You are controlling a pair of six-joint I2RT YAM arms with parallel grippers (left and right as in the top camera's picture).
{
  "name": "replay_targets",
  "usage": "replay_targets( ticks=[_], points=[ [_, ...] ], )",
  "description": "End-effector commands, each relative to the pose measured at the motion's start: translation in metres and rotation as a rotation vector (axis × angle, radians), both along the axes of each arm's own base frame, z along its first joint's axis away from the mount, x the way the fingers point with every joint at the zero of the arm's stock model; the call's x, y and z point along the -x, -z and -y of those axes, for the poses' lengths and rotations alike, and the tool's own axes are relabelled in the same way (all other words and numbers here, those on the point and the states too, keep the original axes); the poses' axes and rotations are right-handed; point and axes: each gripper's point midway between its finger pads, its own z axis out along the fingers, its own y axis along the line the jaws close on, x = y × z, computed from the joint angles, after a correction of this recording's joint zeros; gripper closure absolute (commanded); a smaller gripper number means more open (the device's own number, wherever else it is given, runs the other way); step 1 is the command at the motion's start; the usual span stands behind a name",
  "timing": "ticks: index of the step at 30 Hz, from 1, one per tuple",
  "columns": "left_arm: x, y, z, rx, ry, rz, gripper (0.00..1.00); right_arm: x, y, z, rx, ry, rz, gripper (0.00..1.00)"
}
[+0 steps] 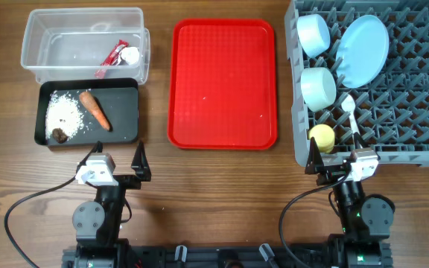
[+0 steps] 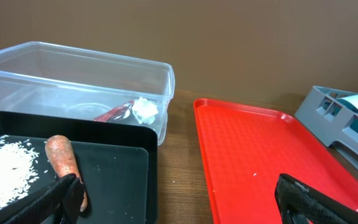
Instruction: Sort waste into correct bins and load items into the dishwasher rack
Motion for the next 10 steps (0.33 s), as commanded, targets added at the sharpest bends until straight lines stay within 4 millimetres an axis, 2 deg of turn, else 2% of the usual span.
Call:
replay_targets(
  ticks=[1,10],
  points=[
    [0.0004,0.0010,-0.0021,-0.023,-0.009,0.001,0.00,0.0004,-0.0006,-0.0047,-0.013,-0.024,0.001,0.00],
    [0.0004,0.0010,-0.0021,-0.023,-0.009,0.001,0.00,0.0004,-0.0005,-0.0047,-0.013,-0.024,0.001,0.00]
  ],
)
